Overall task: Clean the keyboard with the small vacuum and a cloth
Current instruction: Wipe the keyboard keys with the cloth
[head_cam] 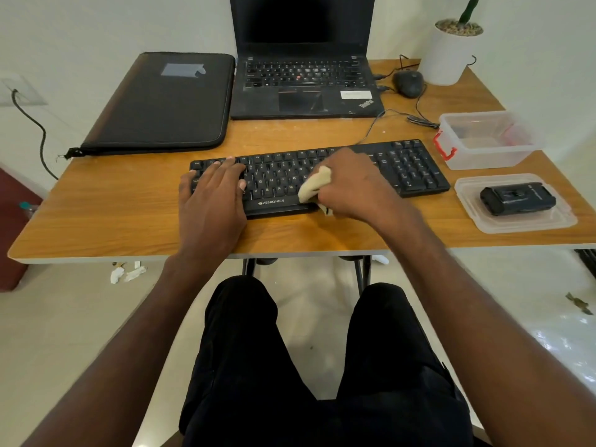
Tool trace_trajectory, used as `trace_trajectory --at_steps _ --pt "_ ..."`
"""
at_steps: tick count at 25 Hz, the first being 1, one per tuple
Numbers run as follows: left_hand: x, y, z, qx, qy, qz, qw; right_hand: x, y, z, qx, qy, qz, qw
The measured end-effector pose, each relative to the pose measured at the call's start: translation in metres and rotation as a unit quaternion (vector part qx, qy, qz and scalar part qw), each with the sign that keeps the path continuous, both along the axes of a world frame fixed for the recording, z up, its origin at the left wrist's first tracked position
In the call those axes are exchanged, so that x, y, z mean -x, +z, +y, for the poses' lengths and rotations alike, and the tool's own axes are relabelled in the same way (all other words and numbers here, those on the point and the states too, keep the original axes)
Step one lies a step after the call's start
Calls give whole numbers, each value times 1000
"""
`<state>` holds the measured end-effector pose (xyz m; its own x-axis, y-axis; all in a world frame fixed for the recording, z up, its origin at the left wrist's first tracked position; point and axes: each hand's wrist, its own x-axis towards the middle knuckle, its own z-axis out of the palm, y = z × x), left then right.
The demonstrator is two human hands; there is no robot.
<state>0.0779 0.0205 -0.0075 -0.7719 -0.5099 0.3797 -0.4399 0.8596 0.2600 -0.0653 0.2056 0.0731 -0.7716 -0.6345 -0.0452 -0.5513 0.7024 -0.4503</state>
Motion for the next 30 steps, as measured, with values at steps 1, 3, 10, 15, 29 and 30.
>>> trace_trajectory --at_steps 1,3,10,15,29,30 --pt "0 0 1 -3 0 -5 1000 2 0 1 6 -15 -12 1000" --pt "-2 1 3 -12 4 -12 1000 9 4 7 14 -72 -15 997" --pt "41 28 48 -51 -39 36 997 -18 -7 3 87 2 -23 996" --pt "49 5 58 -54 -32 -16 998 18 -5 44 69 -65 -47 994" --pt "47 5 61 13 -44 -13 999 19 -7 58 119 -128 -50 983" --pt "47 6 61 12 -48 -12 999 19 -7 57 110 -130 -57 984"
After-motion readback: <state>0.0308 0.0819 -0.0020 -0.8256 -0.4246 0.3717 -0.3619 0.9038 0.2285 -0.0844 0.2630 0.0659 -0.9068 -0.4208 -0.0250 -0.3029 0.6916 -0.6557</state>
